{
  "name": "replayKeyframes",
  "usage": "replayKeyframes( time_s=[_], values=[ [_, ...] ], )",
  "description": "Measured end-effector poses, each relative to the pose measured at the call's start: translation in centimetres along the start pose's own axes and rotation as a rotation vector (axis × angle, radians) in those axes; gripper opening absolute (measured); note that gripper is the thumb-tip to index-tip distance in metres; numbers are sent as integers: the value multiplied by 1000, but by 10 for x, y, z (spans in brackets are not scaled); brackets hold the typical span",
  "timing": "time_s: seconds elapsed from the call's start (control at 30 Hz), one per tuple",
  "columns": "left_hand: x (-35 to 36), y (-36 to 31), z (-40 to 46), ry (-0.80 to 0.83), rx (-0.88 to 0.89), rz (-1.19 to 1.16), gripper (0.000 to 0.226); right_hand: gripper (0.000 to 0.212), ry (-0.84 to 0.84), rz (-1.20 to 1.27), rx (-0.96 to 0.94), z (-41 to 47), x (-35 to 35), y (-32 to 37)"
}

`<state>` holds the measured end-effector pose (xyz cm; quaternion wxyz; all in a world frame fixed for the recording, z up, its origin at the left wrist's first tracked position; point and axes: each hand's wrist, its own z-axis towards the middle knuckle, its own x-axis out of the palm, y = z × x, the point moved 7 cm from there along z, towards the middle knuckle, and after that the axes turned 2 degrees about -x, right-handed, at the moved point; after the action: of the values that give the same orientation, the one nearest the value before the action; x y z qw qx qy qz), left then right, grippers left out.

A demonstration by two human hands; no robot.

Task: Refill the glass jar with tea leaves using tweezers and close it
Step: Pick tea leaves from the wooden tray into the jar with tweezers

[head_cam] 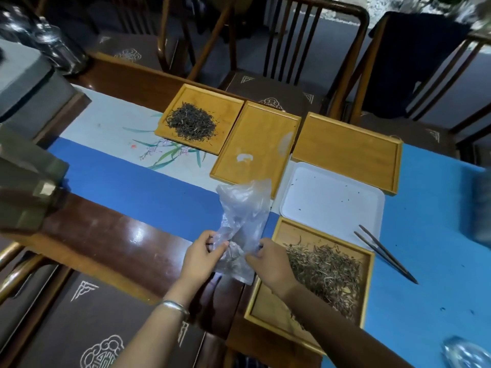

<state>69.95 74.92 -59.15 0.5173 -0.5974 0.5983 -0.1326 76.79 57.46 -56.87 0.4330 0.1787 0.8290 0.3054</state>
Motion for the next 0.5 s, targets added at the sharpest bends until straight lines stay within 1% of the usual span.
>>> replayKeyframes(
  time_s=[0.07, 0.17, 0.2, 0.23, 0.3, 0.4, 0.43, 0.5],
  values=[
    [1, 0, 1, 4, -15, -13, 20, 24, -3, 30, 6, -2, -4, 1],
    [1, 3, -1, -5, -30, -59, 48, 35, -32, 57, -8, -7, -16, 1],
    [-1, 4, -1, -16, -29, -76, 55, 37, -52, 74, -6, -10, -23, -2],
    [-2, 3, -3, -31, -17, -89, 58, 35, -79, 101, -2, -14, -31, -6],
    [-9, -1, -11, -105, 42, -73, 53, 27, -137, 191, 6, -27, -50, -20],
    [-18, -18, -34, -277, 187, -16, 42, 18, -249, 268, -16, -53, -82, -50],
    [-16, -27, -43, -290, 231, -31, 36, 18, -296, 262, -29, -64, -94, -62],
    [-1, -42, -60, -245, 277, -76, 27, 17, -379, 221, -13, -86, -115, -90]
  ],
)
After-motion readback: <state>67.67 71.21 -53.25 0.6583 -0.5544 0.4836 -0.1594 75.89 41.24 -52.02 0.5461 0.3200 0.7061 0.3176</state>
